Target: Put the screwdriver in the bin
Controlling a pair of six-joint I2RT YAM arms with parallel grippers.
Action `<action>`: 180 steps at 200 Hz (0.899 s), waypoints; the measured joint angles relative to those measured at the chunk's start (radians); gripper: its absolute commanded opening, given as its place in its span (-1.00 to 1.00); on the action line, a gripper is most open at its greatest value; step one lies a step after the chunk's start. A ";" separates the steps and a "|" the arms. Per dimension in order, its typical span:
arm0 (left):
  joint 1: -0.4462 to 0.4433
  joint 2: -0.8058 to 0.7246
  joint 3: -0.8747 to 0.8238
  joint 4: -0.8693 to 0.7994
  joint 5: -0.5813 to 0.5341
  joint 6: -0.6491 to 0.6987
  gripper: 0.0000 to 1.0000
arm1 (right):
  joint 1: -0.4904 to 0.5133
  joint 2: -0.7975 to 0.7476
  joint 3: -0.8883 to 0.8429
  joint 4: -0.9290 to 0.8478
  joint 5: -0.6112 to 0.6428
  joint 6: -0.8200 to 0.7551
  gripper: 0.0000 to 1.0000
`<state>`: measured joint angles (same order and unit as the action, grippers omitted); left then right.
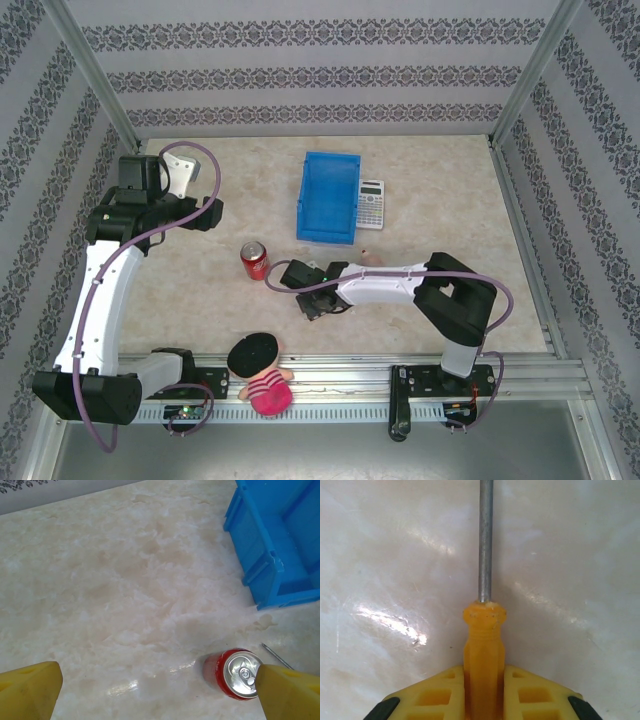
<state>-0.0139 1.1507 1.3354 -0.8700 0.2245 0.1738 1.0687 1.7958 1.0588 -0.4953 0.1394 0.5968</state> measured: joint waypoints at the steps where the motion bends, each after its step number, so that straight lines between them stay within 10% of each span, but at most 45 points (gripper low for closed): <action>1: 0.000 0.000 0.000 0.000 0.000 0.000 0.99 | 0.000 -0.001 -0.002 0.000 0.000 0.000 -0.64; 180: 0.000 -0.046 -0.018 -0.056 0.014 0.059 0.99 | -0.128 -0.412 -0.069 -0.092 0.026 -0.063 -0.64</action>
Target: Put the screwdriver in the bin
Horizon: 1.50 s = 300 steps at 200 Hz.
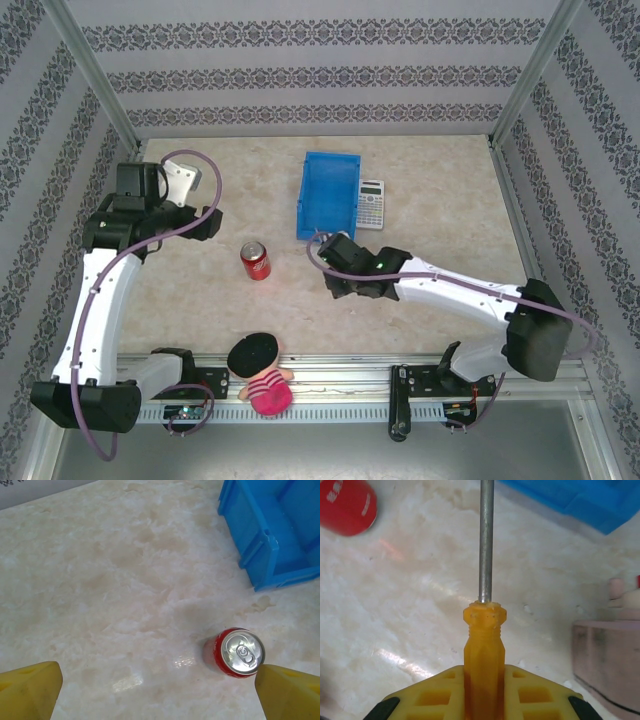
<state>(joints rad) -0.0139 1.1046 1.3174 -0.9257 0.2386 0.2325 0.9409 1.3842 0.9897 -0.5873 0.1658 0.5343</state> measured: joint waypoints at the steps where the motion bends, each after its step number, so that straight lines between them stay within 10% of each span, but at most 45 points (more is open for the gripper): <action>1: 0.000 -0.001 0.000 0.000 0.001 0.000 0.99 | -0.003 -0.002 0.000 0.000 0.001 -0.001 -0.64; 300: 0.000 -0.165 -0.077 -0.041 0.076 0.011 0.99 | -0.233 0.296 0.335 0.069 -0.014 -0.014 -0.60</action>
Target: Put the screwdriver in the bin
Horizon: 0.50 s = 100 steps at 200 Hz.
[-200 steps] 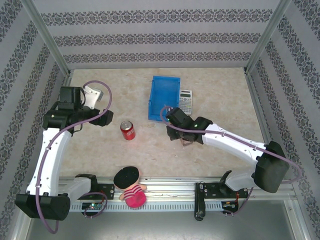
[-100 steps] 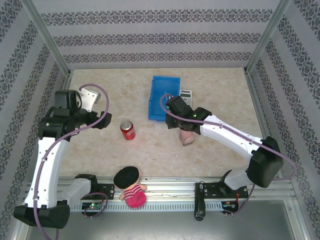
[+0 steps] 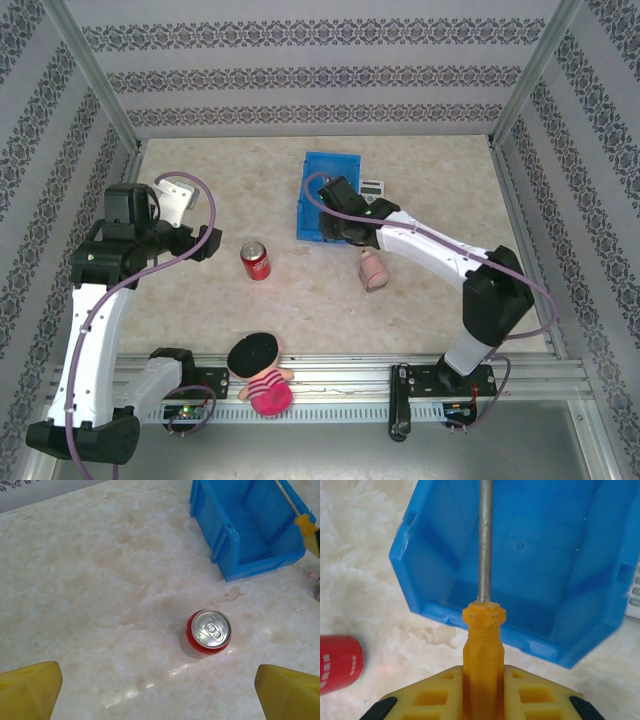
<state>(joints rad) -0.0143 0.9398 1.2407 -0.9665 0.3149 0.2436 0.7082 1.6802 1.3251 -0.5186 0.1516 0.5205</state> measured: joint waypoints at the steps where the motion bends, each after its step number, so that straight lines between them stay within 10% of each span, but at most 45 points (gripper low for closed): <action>1: 0.000 0.000 0.000 0.000 0.000 0.000 0.99 | 0.000 0.002 0.002 0.000 0.000 0.000 -0.60; 100: 0.000 -0.056 -0.003 -0.019 0.010 0.000 0.99 | -0.085 0.293 0.208 0.042 -0.023 0.005 -0.60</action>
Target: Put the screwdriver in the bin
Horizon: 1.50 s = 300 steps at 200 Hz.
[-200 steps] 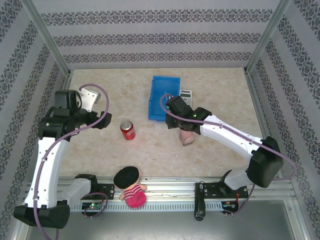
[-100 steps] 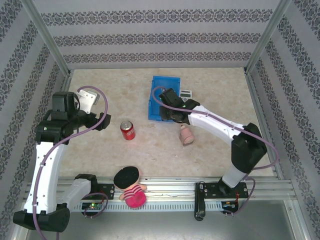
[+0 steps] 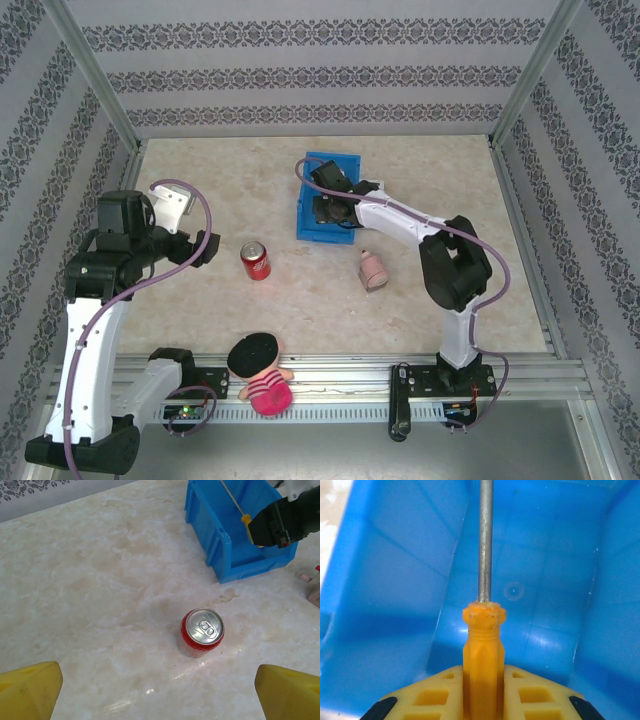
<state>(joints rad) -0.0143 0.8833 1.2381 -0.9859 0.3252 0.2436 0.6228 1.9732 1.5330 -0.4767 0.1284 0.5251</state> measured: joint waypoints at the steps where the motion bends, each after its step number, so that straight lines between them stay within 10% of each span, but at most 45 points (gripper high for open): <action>1: 0.000 0.000 0.000 0.000 0.000 0.000 0.99 | -0.001 0.003 0.004 -0.001 0.001 0.000 -0.60; 169: 0.000 0.023 -0.002 -0.002 -0.011 -0.001 0.99 | -0.032 0.290 0.241 -0.043 -0.006 0.021 -0.40; 300: 0.000 0.033 -0.016 -0.003 -0.011 -0.011 0.99 | -0.032 0.210 0.239 -0.056 0.024 -0.019 -0.10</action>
<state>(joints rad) -0.0143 0.9165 1.2224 -0.9886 0.3145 0.2329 0.5907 2.1830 1.7721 -0.5331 0.1520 0.5064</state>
